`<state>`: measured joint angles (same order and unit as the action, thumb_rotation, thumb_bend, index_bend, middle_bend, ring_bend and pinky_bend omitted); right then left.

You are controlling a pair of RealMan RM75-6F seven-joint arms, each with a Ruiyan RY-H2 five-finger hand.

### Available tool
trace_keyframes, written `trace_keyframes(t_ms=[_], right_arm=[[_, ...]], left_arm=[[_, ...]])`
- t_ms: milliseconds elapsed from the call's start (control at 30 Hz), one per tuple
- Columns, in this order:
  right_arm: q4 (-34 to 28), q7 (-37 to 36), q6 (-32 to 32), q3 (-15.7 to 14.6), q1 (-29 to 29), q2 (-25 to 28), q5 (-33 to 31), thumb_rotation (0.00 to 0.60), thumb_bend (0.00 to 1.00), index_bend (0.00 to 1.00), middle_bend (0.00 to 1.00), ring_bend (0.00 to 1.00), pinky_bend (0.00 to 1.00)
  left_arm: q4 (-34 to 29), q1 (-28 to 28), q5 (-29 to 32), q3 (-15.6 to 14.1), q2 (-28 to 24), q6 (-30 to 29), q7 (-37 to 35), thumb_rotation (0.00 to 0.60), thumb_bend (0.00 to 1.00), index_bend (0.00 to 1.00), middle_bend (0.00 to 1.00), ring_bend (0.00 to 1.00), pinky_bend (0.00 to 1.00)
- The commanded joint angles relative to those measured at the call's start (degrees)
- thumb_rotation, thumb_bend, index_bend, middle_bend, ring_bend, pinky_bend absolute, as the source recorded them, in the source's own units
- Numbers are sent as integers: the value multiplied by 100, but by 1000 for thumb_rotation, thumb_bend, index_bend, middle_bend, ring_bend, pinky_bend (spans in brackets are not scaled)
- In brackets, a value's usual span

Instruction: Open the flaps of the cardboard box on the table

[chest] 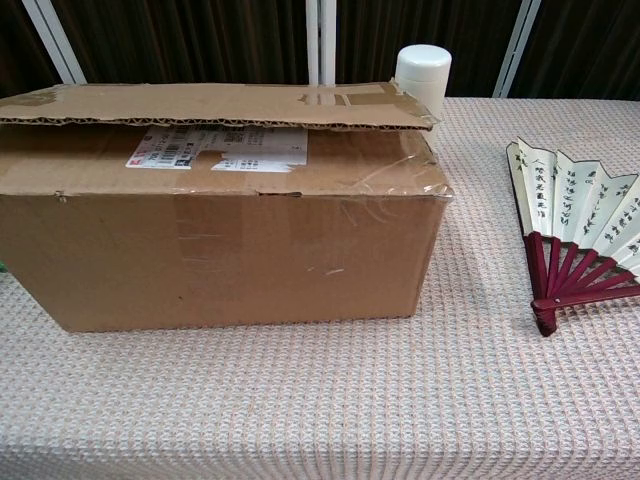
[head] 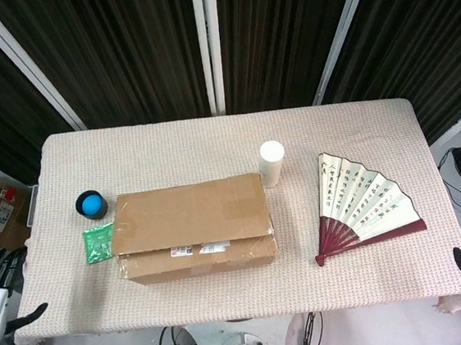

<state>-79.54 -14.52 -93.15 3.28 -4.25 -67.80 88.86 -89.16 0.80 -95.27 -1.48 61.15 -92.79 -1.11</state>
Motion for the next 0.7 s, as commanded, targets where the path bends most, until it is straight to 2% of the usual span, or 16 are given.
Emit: trace_keyframes(t_ms=[33, 367, 700], right_arm=[[15, -10, -10, 8, 3, -8, -9, 600, 327, 0, 0, 0, 0], [46, -77, -113, -31, -53, -4, 15, 600, 327, 0, 0, 0, 0], [-17, -60, -79, -6, -22, 17, -20, 600, 327, 0, 0, 0, 0]], left_arm=[[70, -5, -33, 23, 65, -70, -18, 528, 28, 43, 119, 69, 165], [153, -71, -159, -4, 122, -256, -53, 523, 28, 43, 118, 68, 165], [-86, -37, -229, 11, 19, -299, -264, 529, 28, 43, 119, 68, 165]])
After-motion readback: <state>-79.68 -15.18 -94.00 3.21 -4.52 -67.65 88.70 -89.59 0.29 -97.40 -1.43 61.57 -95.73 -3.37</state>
